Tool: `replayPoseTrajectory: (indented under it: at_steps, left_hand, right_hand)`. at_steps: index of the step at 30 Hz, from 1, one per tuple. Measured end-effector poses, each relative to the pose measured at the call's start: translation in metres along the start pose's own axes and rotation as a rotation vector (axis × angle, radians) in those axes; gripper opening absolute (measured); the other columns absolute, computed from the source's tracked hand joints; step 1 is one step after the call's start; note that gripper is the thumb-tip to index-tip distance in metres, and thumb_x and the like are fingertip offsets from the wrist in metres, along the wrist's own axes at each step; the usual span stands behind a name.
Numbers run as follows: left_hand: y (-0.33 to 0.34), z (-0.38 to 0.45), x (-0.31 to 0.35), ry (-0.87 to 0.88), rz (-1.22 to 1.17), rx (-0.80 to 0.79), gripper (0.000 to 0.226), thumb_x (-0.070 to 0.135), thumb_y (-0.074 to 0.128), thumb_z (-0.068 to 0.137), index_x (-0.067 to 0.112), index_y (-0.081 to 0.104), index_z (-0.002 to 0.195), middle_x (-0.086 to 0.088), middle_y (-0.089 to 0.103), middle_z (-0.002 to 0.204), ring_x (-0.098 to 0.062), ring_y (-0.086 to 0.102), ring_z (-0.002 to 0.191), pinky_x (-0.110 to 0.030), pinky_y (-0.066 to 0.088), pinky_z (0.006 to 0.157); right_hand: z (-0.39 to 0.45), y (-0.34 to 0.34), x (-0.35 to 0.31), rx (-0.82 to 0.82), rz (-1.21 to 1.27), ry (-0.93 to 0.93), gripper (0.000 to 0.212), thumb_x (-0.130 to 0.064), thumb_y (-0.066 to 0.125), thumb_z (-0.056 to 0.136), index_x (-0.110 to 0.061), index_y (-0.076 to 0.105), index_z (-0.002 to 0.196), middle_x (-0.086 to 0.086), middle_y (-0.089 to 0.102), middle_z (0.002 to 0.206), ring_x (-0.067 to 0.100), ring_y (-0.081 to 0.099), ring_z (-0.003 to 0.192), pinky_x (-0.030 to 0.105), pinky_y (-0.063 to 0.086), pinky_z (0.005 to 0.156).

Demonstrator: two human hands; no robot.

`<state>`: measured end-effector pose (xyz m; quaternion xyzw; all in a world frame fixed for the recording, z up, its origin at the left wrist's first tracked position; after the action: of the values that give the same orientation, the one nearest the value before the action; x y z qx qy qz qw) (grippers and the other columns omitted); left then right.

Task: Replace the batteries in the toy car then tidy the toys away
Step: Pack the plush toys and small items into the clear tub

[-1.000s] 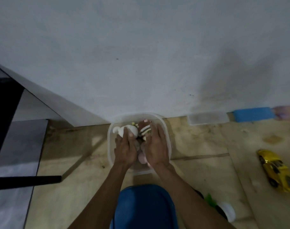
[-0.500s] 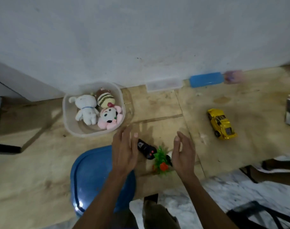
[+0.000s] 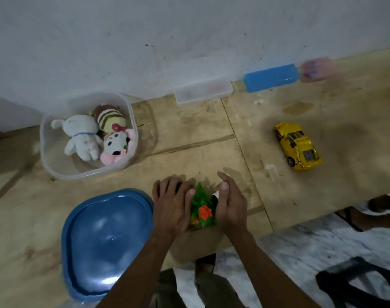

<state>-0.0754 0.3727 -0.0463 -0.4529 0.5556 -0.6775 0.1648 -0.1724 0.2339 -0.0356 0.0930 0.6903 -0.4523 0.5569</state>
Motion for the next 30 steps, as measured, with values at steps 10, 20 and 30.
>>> replayPoseTrajectory:
  at_steps: [10,20,30]
  left_hand:
    - [-0.017,0.009,0.006,-0.150,-0.051,0.157,0.050,0.034,0.022,0.103,0.019,0.066,0.085,0.004,0.064,0.090,-0.022,0.052,0.093,-0.044,0.036,0.089]
    - [-0.174,0.011,-0.089,-0.463,-0.266,0.577,0.063,0.039,0.016,0.103,0.012,0.072,0.096,-0.005,0.068,0.099,-0.029,0.052,0.099,-0.043,0.039,0.084]
    - [-0.206,0.066,-0.184,-0.596,-0.274,0.458,0.071,0.045,0.007,0.100,0.011,0.068,0.096,-0.009,0.067,0.100,-0.033,0.055,0.102,-0.045,0.039,0.087]
  right_hand:
    - [0.024,-0.020,-0.008,0.142,0.098,0.050,0.049,-0.041,0.028,0.103,-0.014,0.062,0.124,-0.006,0.066,0.078,0.006,0.065,0.073,0.022,0.050,0.063]
    - [0.068,0.046,-0.144,0.133,0.186,-0.053,0.047,-0.042,0.029,0.103,-0.018,0.068,0.115,-0.009,0.066,0.079,0.001,0.062,0.075,0.020,0.047,0.066]
    - [0.102,0.208,-0.229,-0.256,-0.261,-0.440,0.051,-0.045,0.023,0.103,-0.024,0.059,0.132,0.004,0.070,0.120,0.025,0.063,0.108,0.038,0.055,0.082]
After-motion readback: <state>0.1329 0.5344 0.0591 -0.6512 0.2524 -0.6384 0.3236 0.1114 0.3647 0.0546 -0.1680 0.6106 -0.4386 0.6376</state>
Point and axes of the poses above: each hand's wrist, its own z-axis towards the middle knuckle, its own y-axis out of the palm, x = y × z, the point moved 6 cm from there along z, towards the middle knuckle
